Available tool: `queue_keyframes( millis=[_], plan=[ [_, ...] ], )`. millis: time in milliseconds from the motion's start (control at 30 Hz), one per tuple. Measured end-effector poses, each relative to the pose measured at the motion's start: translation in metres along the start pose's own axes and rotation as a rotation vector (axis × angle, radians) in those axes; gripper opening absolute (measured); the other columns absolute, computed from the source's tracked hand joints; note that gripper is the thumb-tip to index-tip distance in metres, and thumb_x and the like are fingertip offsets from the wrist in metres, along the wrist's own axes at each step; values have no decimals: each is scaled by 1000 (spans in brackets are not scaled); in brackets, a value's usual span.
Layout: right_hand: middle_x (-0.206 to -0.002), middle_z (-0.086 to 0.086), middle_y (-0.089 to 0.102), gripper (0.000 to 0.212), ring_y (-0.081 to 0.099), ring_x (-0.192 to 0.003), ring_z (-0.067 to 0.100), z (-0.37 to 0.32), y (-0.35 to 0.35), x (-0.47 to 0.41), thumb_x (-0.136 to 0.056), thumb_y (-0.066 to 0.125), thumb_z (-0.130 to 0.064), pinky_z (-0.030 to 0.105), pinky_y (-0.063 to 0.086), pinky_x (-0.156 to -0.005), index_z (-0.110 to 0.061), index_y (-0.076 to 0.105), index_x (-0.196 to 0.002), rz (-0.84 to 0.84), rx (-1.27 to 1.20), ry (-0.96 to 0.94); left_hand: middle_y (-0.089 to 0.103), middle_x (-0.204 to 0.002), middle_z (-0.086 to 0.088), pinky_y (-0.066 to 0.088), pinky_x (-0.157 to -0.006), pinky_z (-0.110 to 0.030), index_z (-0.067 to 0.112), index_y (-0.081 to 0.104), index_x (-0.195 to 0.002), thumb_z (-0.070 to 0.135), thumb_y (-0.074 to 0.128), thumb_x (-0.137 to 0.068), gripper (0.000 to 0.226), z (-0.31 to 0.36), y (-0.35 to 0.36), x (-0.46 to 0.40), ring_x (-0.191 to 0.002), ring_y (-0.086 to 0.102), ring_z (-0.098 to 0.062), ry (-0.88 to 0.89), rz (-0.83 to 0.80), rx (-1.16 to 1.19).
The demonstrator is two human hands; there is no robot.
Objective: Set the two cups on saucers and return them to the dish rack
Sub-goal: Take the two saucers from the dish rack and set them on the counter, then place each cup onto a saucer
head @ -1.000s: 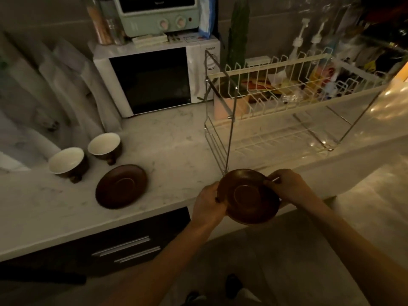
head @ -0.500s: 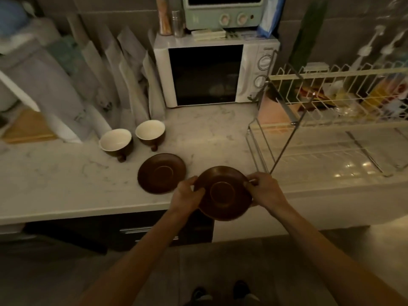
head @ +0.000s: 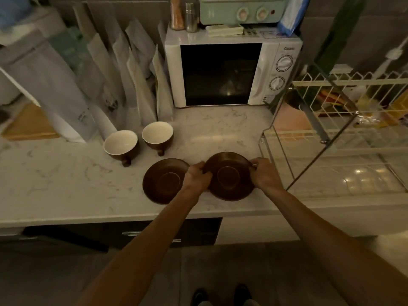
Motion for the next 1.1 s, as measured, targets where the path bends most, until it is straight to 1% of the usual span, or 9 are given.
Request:
queue_keyframes(
  millis=[67, 167, 267, 333, 600, 800, 967, 1067, 1100],
  plan=[
    [-119, 13, 70, 31, 64, -110, 33, 1, 0, -7, -91, 53, -14, 41, 53, -92, -10, 69, -117, 3, 13, 15, 67, -107, -8, 58, -86, -44, 19, 61, -116, 14, 52, -89, 29, -1, 5, -8, -96, 66, -24, -18, -10, 2],
    [-119, 14, 70, 31, 64, -111, 33, 2, 2, -13, -91, 53, -12, 39, 52, -92, -10, 69, -117, -7, 39, 7, 66, -112, -9, 57, -88, -46, 18, 59, -122, 17, 53, -86, 36, -9, 10, -21, -97, 66, -27, -58, 0, -12],
    [-119, 13, 70, 31, 64, -112, 33, 4, 5, -20, -90, 53, -12, 39, 52, -93, -10, 69, -117, -21, 49, 2, 68, -100, -7, 57, -87, -47, 22, 63, -107, 17, 52, -86, 24, -8, 12, -27, -93, 67, -26, -61, 14, -47],
    [-121, 13, 69, 32, 64, -113, 33, 5, 7, -23, -91, 53, -13, 40, 52, -95, -11, 69, -118, -25, 63, 3, 69, -99, -6, 56, -89, -47, 25, 62, -103, 18, 52, -86, 21, -6, 12, -27, -94, 67, -25, -62, 30, -55],
    [-118, 16, 70, 30, 65, -111, 35, 9, 13, -29, -91, 55, -11, 40, 53, -93, -8, 70, -117, -12, 73, 23, 70, -104, -8, 54, -93, -46, 16, 63, -112, 18, 51, -87, 28, -3, 14, -30, -99, 66, -25, -43, 32, -125],
    [-120, 14, 69, 32, 64, -112, 33, 8, 14, -31, -92, 54, -12, 36, 50, -92, -9, 68, -120, -28, 92, 22, 69, -109, -8, 53, -94, -46, 16, 60, -116, 21, 49, -88, 30, 0, 15, -29, -101, 65, -26, -23, 24, -171],
    [-120, 15, 69, 31, 64, -111, 34, 5, 14, -31, -94, 52, -16, 38, 50, -91, -8, 66, -121, -27, 156, -12, 68, -108, -7, 53, -91, -42, 16, 57, -118, 22, 48, -91, 29, 7, 14, -25, -101, 65, -25, 23, 11, -230],
    [-123, 15, 66, 33, 62, -113, 34, -2, 12, -29, -97, 49, -21, 39, 50, -91, -8, 62, -124, -27, 234, -34, 64, -121, -12, 45, -93, -32, 13, 53, -128, 22, 47, -94, 36, 15, 8, -21, -114, 60, -30, 59, 18, -296],
    [-124, 15, 65, 33, 62, -113, 34, -6, 12, -28, -98, 48, -23, 39, 50, -90, -8, 61, -125, -20, 269, -54, 61, -127, -13, 43, -93, -32, 11, 51, -132, 22, 47, -95, 39, 18, 5, -19, -119, 57, -30, 68, 23, -319]
  ],
)
Point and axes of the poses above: each hand's wrist, its own x-axis away from the middle knuckle, its own y-axis out of the palm, z = x × y, the point moved 6 cm from there along -x, towards the middle knuckle
